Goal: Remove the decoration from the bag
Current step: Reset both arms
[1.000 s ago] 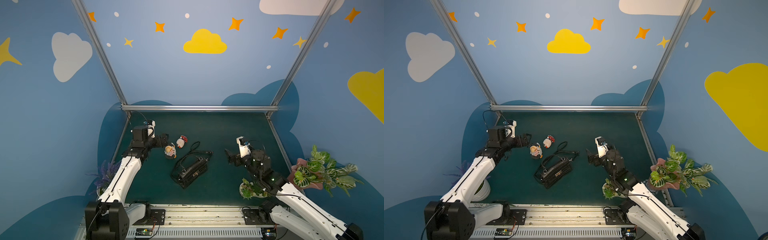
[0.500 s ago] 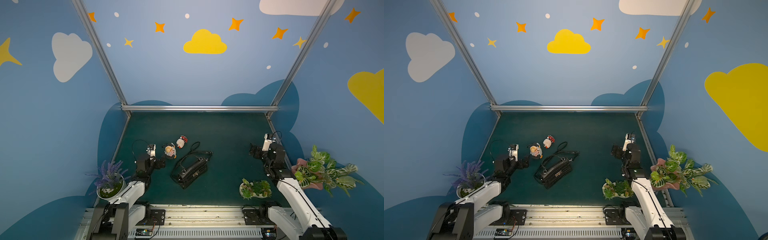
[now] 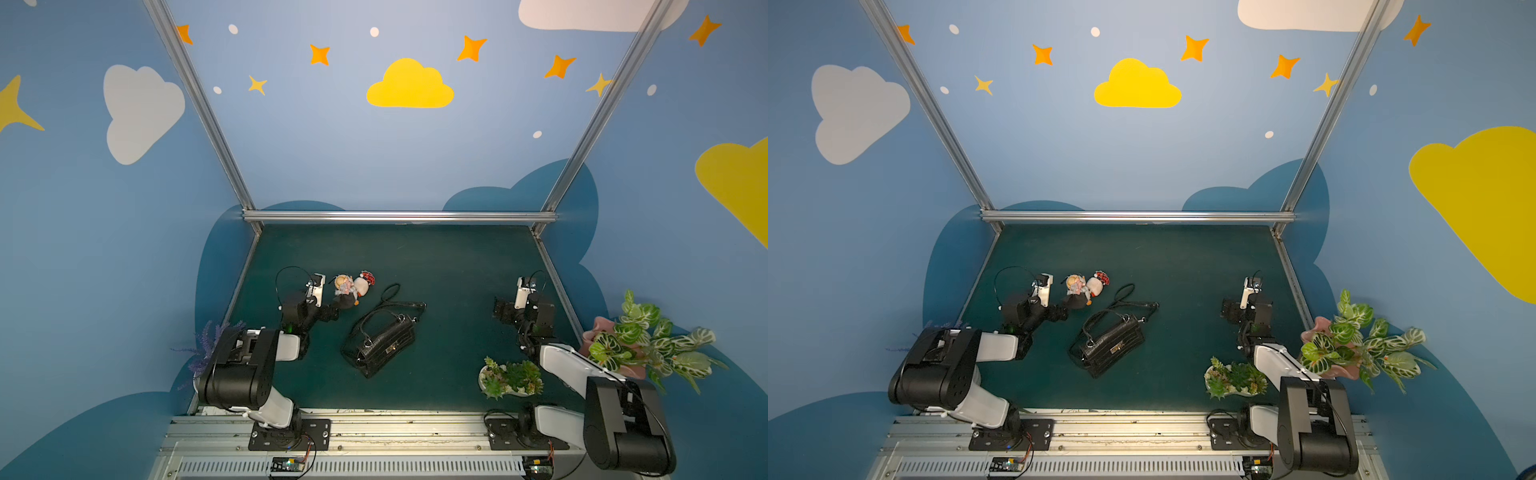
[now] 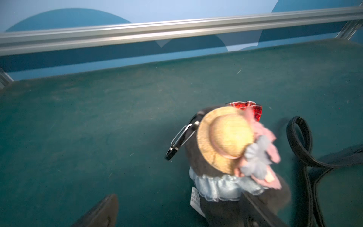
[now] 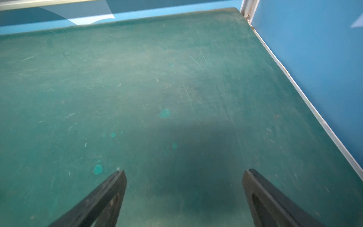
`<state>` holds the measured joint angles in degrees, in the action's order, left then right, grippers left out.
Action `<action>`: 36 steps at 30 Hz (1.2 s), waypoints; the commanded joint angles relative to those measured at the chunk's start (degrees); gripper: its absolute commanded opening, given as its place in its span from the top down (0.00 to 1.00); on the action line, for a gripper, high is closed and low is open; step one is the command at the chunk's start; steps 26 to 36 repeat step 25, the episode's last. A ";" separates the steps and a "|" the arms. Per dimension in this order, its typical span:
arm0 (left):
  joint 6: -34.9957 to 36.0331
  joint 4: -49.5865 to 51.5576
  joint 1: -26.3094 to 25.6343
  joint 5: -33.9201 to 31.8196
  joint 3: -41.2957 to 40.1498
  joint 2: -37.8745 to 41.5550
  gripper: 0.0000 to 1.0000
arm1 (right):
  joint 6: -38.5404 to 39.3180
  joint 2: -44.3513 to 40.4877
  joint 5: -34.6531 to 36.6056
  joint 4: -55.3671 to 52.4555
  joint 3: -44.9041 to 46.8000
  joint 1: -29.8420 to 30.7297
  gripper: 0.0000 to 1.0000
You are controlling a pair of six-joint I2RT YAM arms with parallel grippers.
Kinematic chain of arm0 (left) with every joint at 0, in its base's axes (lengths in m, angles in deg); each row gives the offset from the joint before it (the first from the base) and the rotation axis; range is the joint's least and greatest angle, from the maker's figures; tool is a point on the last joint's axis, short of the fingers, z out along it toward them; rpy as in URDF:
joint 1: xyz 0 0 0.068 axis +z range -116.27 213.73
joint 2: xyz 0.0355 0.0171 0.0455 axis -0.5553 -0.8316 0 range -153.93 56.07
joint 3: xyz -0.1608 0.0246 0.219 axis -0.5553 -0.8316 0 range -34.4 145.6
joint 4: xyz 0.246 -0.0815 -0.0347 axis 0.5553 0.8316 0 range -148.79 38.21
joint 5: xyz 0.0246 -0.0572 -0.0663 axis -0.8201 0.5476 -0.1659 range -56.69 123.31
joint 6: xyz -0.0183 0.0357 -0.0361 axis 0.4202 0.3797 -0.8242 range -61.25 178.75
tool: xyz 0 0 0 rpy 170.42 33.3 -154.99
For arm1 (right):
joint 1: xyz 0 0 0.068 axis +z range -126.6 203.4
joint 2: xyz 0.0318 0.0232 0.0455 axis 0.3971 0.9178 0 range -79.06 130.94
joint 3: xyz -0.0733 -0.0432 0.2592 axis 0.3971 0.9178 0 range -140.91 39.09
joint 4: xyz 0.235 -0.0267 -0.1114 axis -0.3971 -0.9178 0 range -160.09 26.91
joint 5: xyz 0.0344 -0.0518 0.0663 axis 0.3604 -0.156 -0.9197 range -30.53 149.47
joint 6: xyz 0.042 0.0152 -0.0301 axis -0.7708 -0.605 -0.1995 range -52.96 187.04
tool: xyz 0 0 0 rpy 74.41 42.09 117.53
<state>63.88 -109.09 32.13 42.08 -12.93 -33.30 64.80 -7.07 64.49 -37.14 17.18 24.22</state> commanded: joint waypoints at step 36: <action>0.59 -1.88 -0.40 -1.10 0.15 -0.40 0.00 | 4.08 12.06 -3.01 8.51 -4.65 0.18 0.02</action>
